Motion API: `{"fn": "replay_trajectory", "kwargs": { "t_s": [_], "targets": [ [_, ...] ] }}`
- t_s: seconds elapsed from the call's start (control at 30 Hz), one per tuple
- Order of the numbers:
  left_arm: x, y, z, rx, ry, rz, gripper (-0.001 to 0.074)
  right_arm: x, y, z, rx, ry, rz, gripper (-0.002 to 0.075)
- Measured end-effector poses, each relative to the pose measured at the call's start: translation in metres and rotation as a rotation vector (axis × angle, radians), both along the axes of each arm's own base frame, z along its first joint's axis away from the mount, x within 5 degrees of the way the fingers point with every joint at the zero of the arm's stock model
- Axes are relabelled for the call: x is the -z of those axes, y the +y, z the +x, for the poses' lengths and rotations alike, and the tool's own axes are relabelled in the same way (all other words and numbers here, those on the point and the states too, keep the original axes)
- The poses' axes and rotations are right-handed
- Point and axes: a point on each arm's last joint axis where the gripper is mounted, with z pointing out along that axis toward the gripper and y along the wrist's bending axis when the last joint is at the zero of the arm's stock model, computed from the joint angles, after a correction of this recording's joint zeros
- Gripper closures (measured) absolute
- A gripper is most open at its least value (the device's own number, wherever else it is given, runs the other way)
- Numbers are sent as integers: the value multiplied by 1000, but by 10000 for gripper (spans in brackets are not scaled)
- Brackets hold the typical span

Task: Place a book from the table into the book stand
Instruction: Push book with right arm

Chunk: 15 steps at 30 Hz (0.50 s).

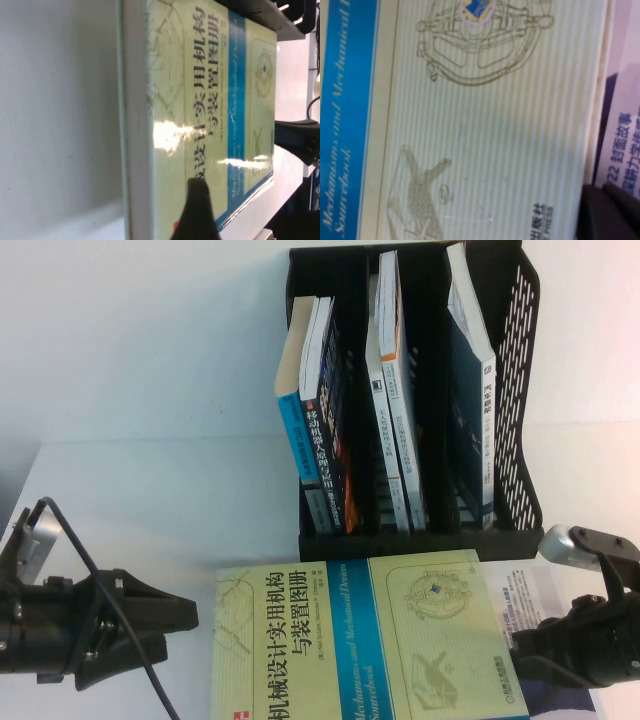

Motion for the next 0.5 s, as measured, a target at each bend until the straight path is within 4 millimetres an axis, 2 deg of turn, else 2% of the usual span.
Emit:
{"fn": "replay_trajectory", "kwargs": {
  "t_s": [0.27, 0.5],
  "targets": [
    [8, 1, 5, 6, 28, -3, 239, 0, 1, 0, 11, 5, 14, 726],
    [12, 1, 8, 13, 37, -2, 239, 0, 22, -1, -32, -22, -2, 726]
  ]
}}
